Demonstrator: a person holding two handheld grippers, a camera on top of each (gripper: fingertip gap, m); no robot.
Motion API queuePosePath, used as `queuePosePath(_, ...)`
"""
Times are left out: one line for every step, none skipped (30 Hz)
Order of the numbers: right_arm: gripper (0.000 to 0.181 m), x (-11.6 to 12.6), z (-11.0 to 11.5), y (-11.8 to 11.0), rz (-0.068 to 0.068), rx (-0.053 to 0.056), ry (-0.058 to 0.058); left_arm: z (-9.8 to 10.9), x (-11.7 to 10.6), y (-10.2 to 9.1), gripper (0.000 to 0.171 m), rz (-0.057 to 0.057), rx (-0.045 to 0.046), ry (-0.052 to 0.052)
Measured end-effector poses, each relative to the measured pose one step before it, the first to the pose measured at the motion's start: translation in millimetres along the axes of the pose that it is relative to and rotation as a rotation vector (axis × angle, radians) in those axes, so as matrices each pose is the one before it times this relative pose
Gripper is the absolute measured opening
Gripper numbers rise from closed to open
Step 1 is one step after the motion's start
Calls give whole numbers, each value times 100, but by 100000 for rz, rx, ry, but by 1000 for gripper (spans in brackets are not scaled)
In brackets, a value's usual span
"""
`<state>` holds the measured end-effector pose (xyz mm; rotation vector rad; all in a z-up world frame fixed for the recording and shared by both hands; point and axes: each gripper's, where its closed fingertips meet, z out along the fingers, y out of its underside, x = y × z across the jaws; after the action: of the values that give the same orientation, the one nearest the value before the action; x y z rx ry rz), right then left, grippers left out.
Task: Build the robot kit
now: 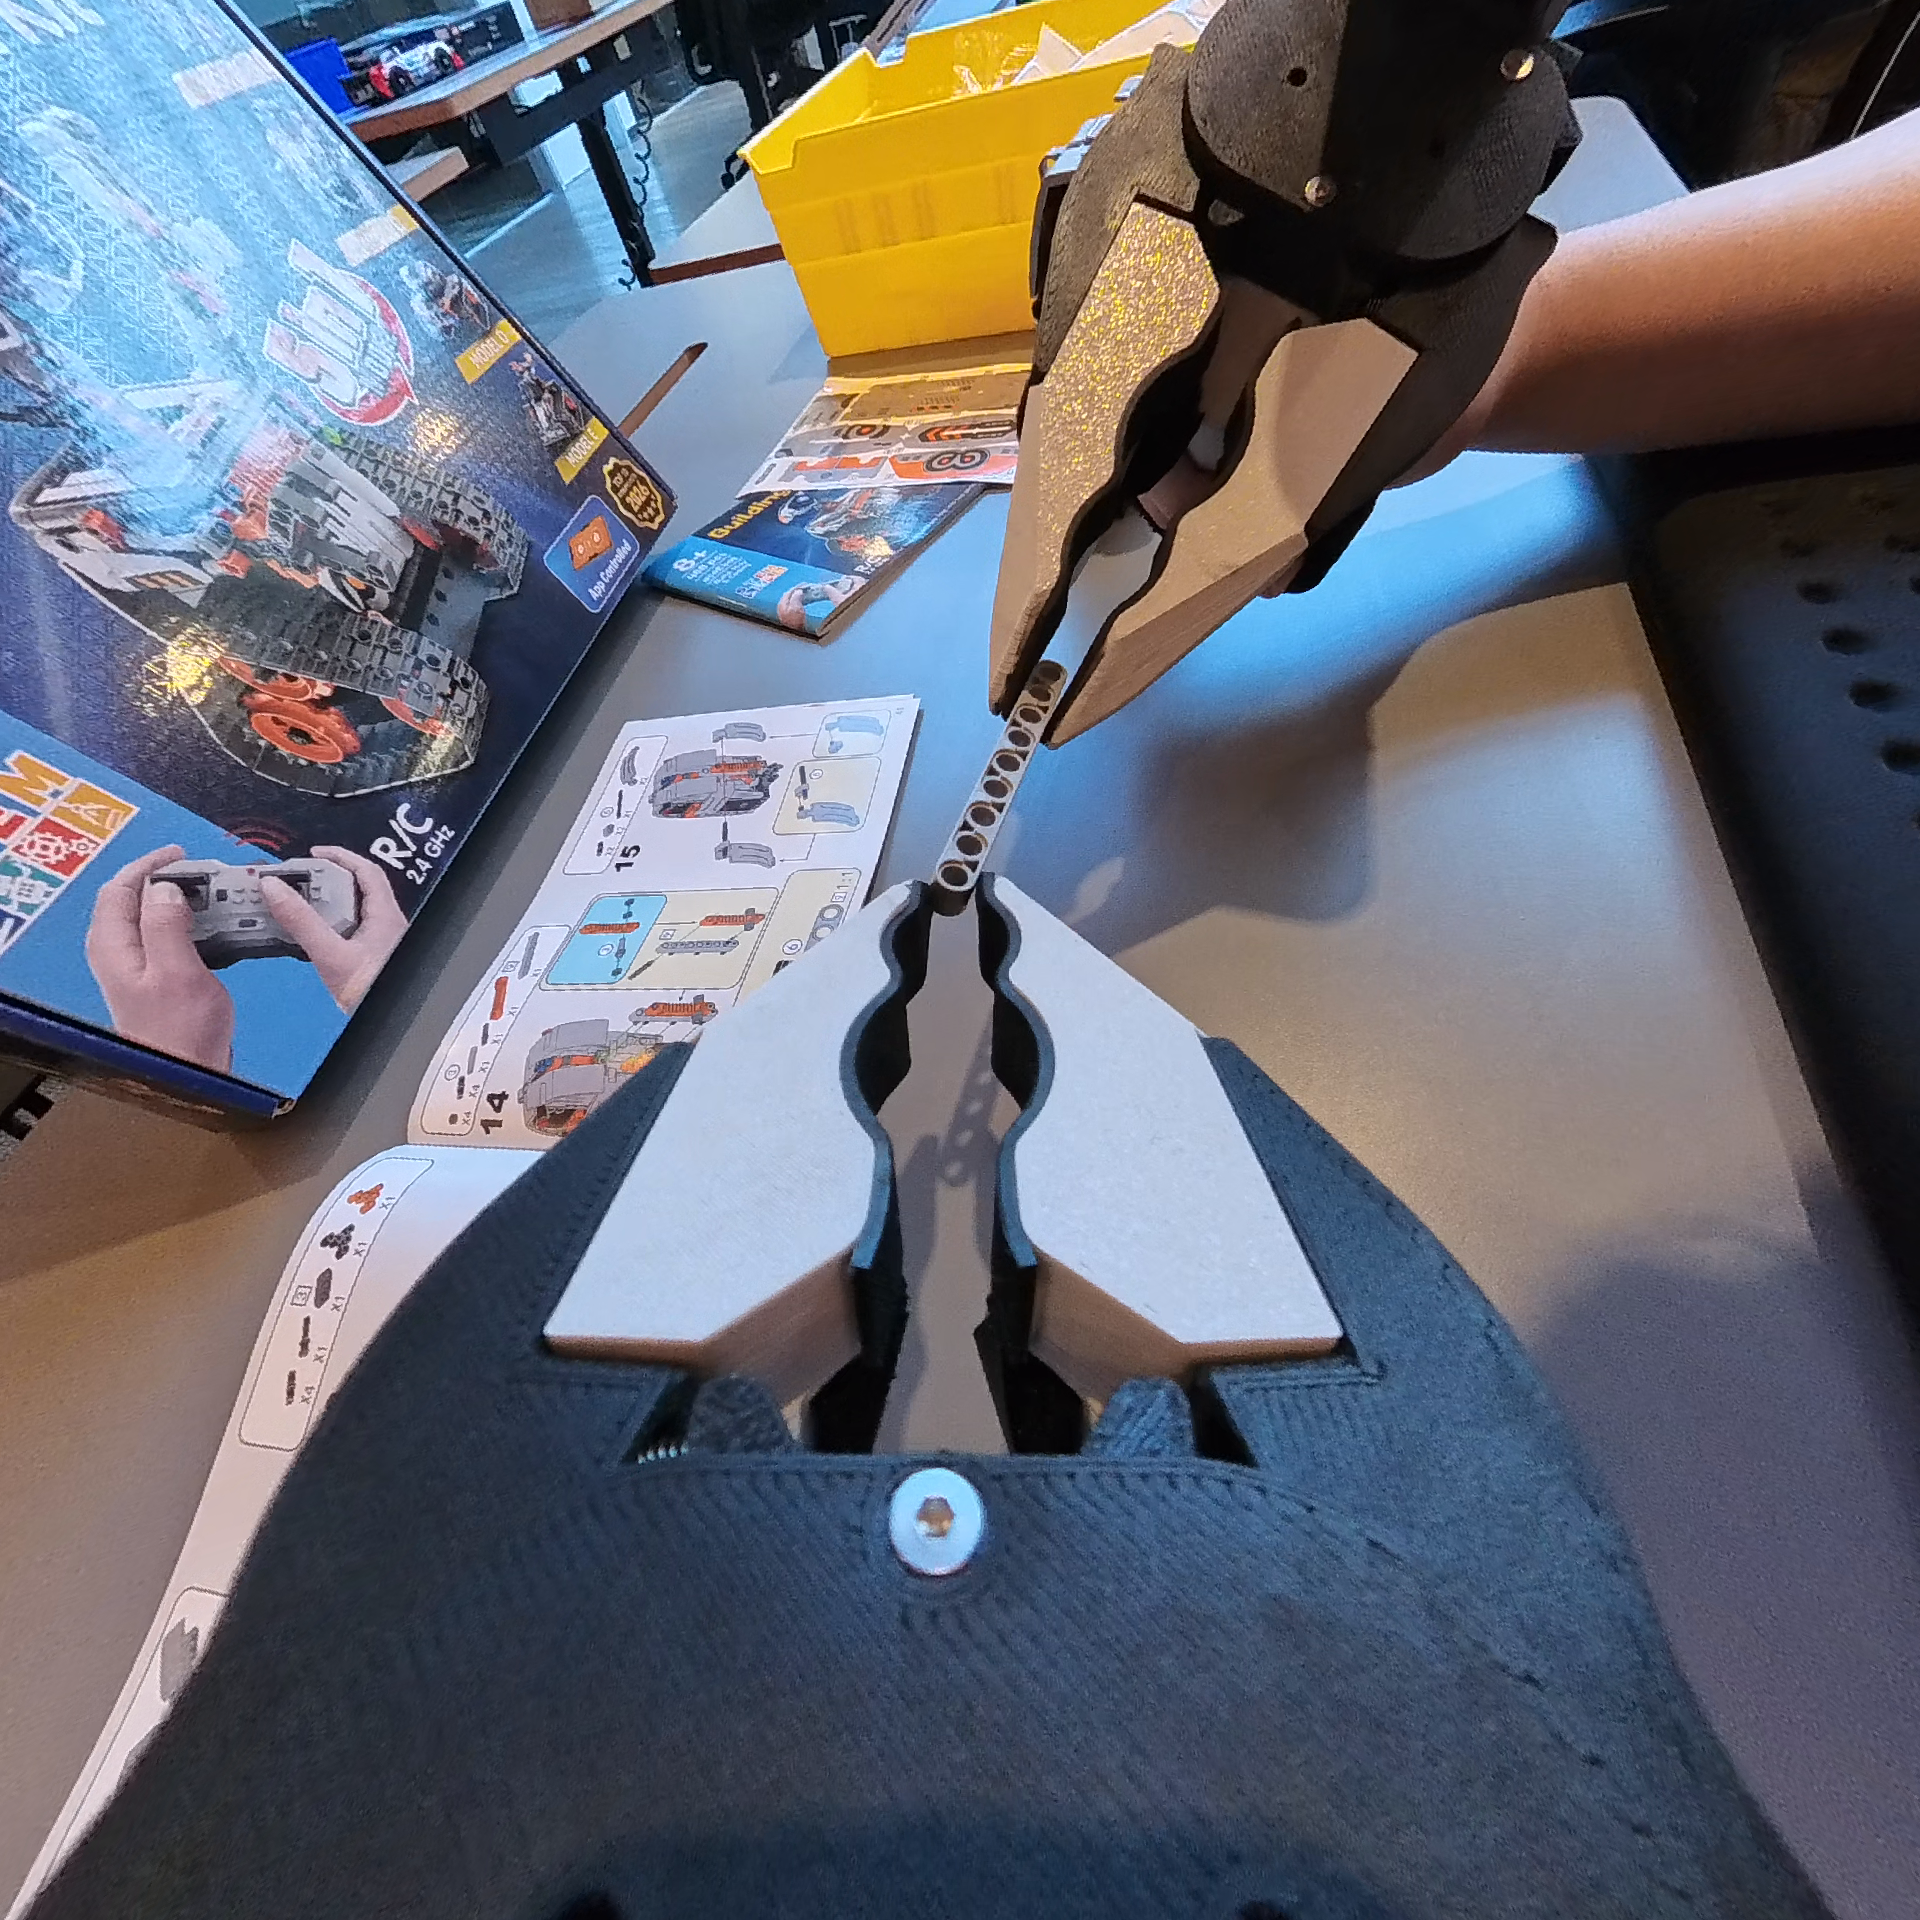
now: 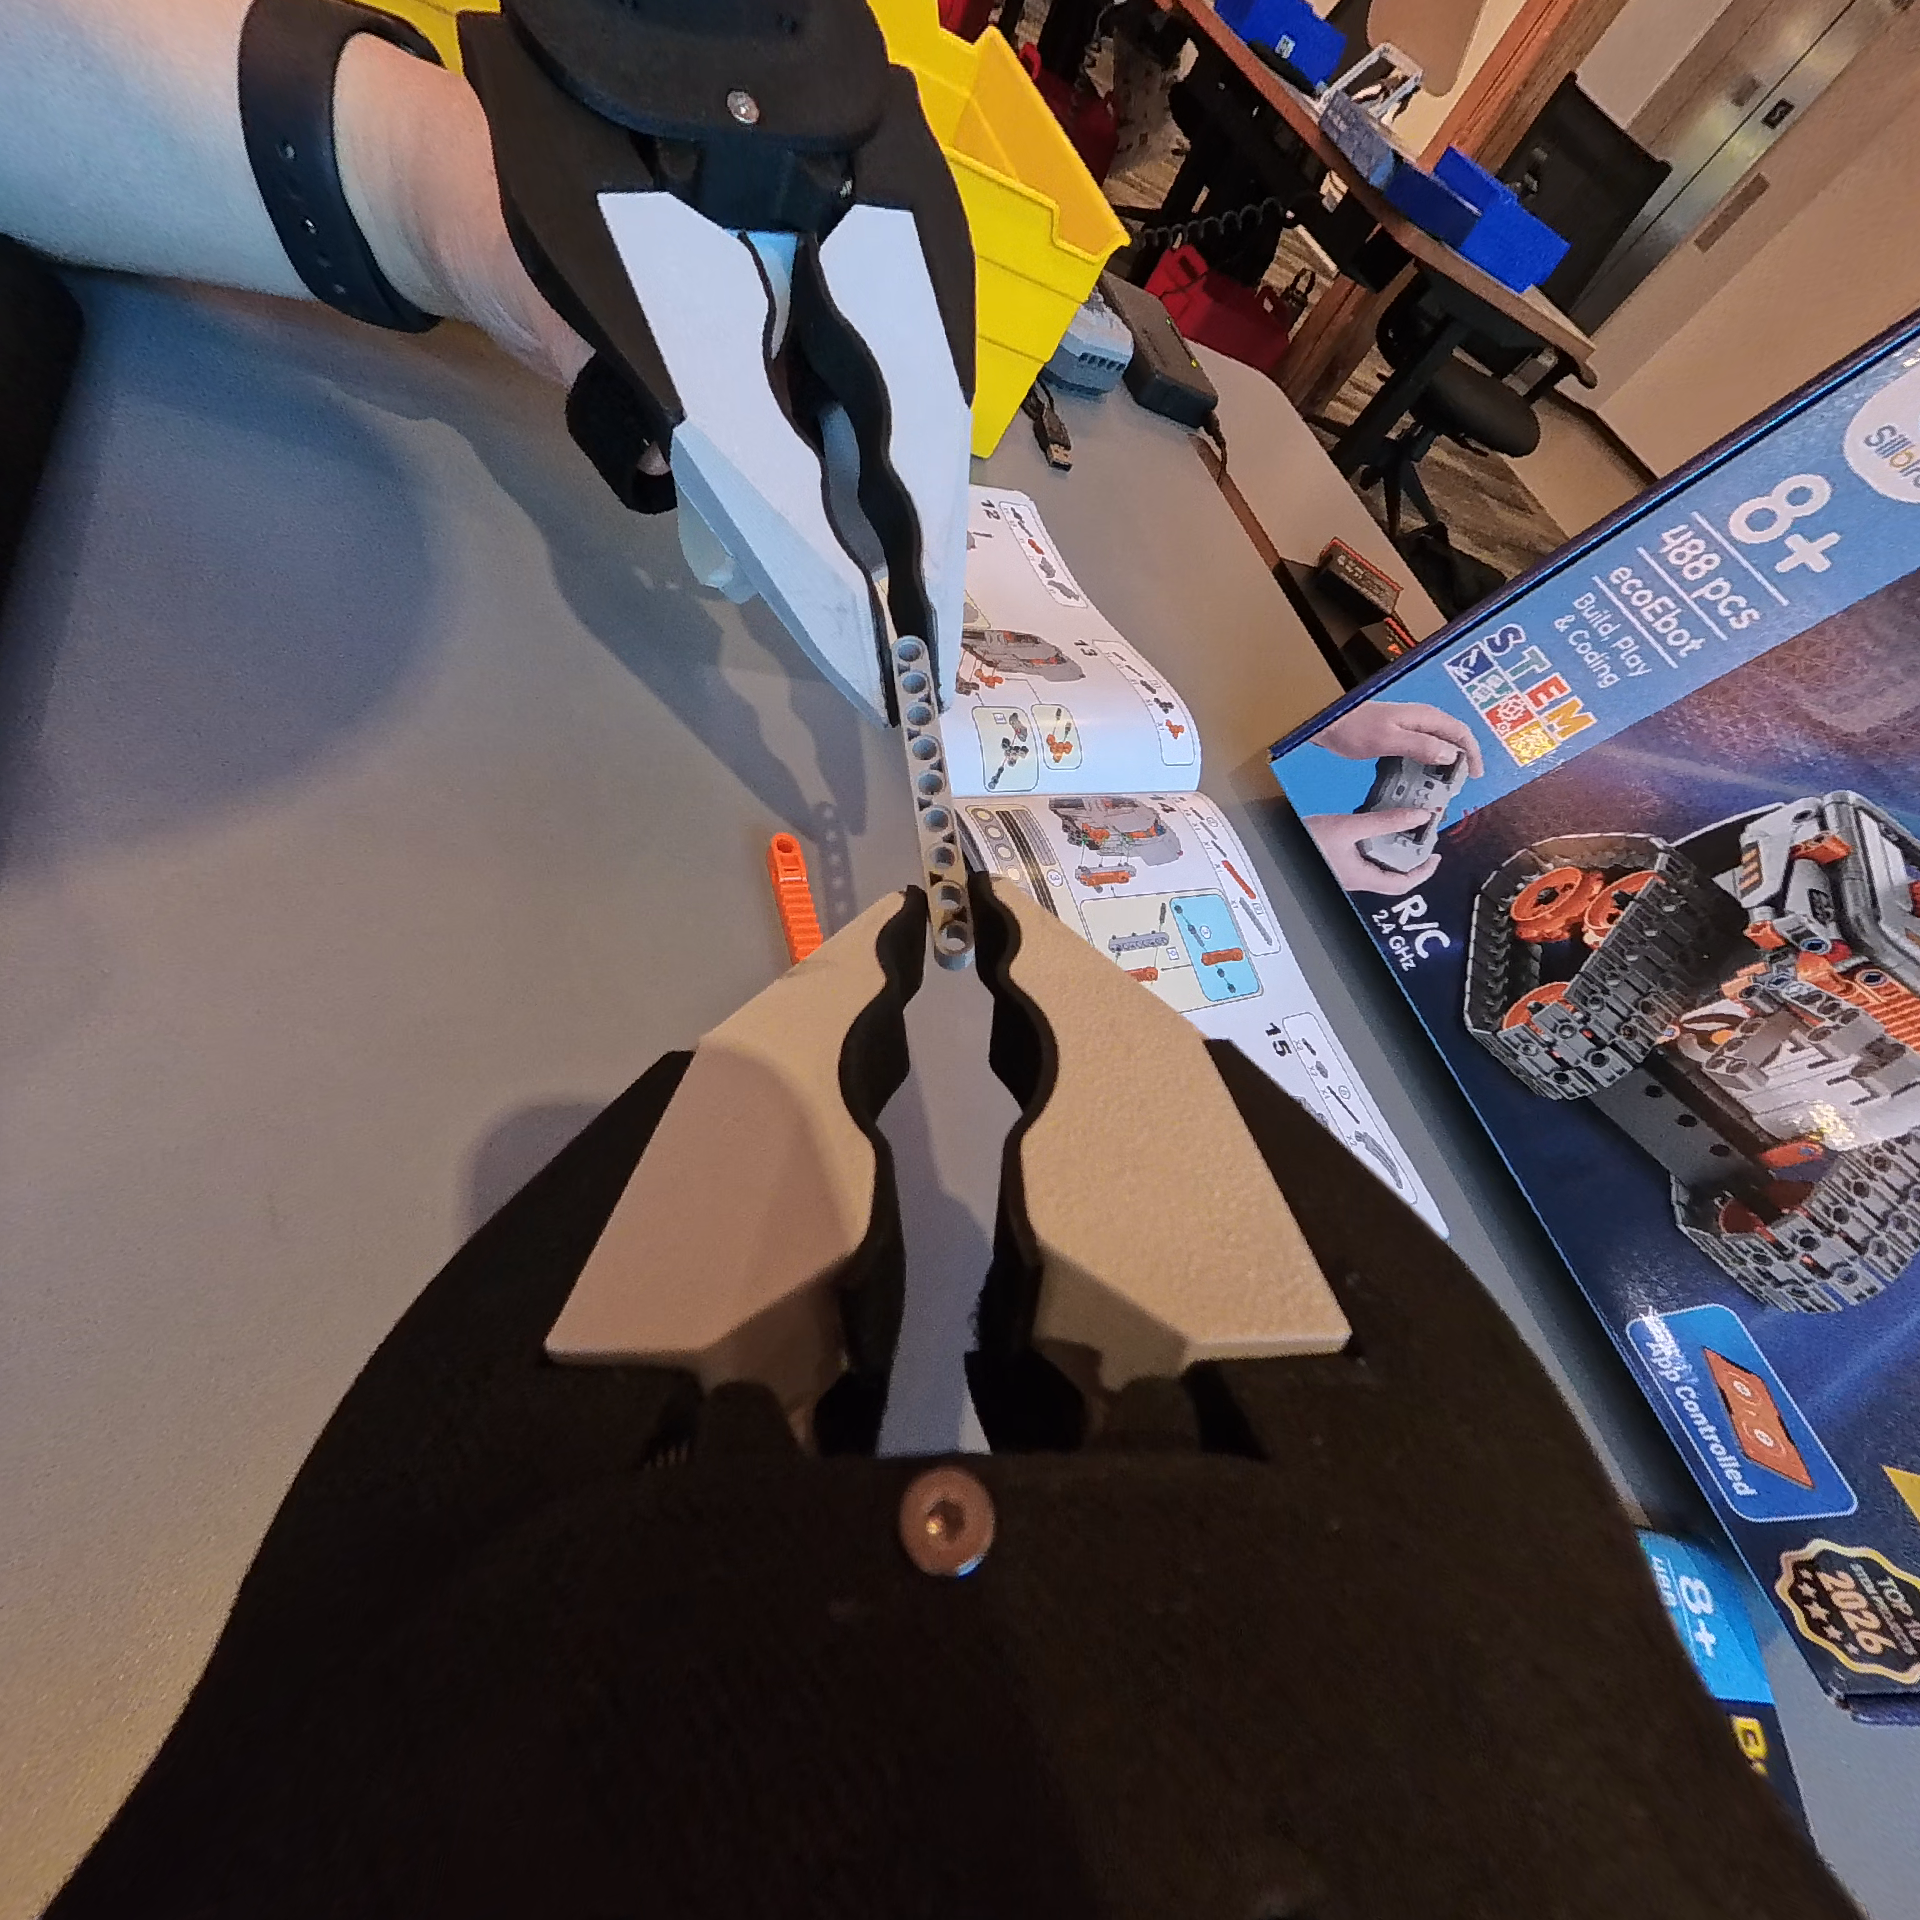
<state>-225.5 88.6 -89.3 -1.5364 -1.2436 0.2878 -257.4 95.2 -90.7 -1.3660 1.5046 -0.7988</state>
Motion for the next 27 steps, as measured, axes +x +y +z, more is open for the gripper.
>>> queuePosePath(7,7,-4,-9,-213,8,86,3,9,-15,5,74,83,-38)
queuePosePath(7,3,-13,-13,11,61,23,-4,-4,-4,5,-54,-21,30)
queuePosePath(7,-11,-4,-1,117,46,-50,-7,0,3,5,-84,17,30)
queuePosePath(7,10,-5,-15,35,85,29,6,-3,-13,5,0,92,-25)
queuePosePath(7,15,-6,-13,-37,72,27,-6,1,-3,5,2,50,9)
queuePosePath(7,-9,-3,-8,-7,46,-12,0,2,0,5,-26,-2,2)
queuePosePath(7,8,0,4,57,20,0,2,1,-4,5,-35,27,-12)
queuePosePath(7,-3,0,1,28,-5,-4,1,-4,-2,5,22,13,-14)
queuePosePath(7,15,-4,4,42,61,8,11,4,5,5,62,-13,-27)
queuePosePath(7,1,-4,-1,31,47,-8,1,13,10,5,12,-19,13)
queuePosePath(7,-22,-1,9,29,36,-145,6,-2,9,5,-51,14,18)
queuePosePath(7,-71,-4,16,12,355,-567,12,13,35,5,-157,-110,192)
queuePosePath(6,-86,-34,-53,-43,1065,-790,26,43,40,5,-203,-19,356)
queuePosePath(6,-7,-45,-31,211,1131,-475,9,27,-4,5,-249,249,258)
queuePosePath(6,43,-3,6,779,779,-304,18,6,8,5,-256,111,95)
queuePosePath(6,28,45,86,1206,216,-464,18,-11,51,5,-32,-196,-4)
queuePosePath(6,-21,78,93,913,186,-538,5,-11,70,5,132,-268,-71)
queuePosePath(6,-25,61,39,64,417,-233,-3,-20,50,5,-33,-19,-66)
queuePosePath(6,-15,25,4,-591,447,79,-7,-21,26,5,-307,95,100)
queuePosePath(6,-24,30,32,-341,279,-38,-2,-16,13,5,-368,94,116)
queuePosePath(6,-12,6,29,260,334,-117,13,-4,9,5,-284,55,169)
queuePosePath(6,-8,-13,-8,424,613,-180,12,8,2,5,-133,167,108)
queuePosePath(6,7,-27,-17,313,683,-212,7,17,-20,5,-170,285,166)
queuePosePath(6,15,-29,3,185,417,-245,18,15,8,5,-197,106,194)
queuePosePath(6,12,-10,-17,-73,397,-163,20,11,42,5,-10,-145,101)
queuePosePath(6,-43,9,-11,-135,264,-557,-2,3,54,5,198,-188,82)
queuePosePath(6,-82,21,-21,-119,444,-889,-34,3,36,5,342,-124,121)
